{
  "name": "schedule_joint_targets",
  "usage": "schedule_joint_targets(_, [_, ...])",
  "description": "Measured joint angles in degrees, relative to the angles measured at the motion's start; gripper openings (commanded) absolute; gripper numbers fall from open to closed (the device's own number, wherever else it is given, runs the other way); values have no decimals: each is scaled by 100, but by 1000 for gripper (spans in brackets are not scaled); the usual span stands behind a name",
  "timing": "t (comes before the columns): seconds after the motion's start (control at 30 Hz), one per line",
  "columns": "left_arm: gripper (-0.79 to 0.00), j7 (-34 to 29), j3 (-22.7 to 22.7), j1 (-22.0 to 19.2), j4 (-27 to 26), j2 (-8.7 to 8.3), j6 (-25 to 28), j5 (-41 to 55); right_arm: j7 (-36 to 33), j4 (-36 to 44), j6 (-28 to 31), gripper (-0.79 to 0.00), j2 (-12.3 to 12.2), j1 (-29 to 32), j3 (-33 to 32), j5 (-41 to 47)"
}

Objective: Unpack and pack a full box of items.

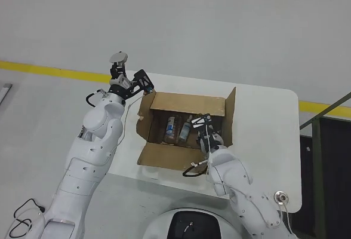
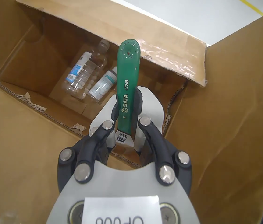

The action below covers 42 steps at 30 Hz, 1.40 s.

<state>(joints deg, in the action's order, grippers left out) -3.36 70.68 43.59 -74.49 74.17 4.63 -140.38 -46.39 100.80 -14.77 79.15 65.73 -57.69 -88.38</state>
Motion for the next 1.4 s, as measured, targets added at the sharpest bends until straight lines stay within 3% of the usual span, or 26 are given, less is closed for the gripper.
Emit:
schedule_joint_targets(0.5, [0, 0, 0, 0, 0, 0, 0, 0, -364, -890, 275, -785, 180, -534, 214, 111])
schedule_joint_targets(1.1, [0, 0, 0, 0, 0, 0, 0, 0, -1254, -3077, -1313, -785, 695, -1891, 561, 438])
schedule_joint_targets(1.17, [0, 0, 0, 0, 0, 0, 0, 0, -1262, -3371, -1348, -443, 772, -2058, 640, 530])
schedule_joint_targets(1.33, [0, 0, 0, 0, 0, 0, 0, 0, -1121, -3822, -1343, -351, 918, -2320, 771, 662])
schedule_joint_targets(1.4, [0, 0, 0, 0, 0, 0, 0, 0, -1059, -3864, -1350, -212, 947, -2341, 772, 686])
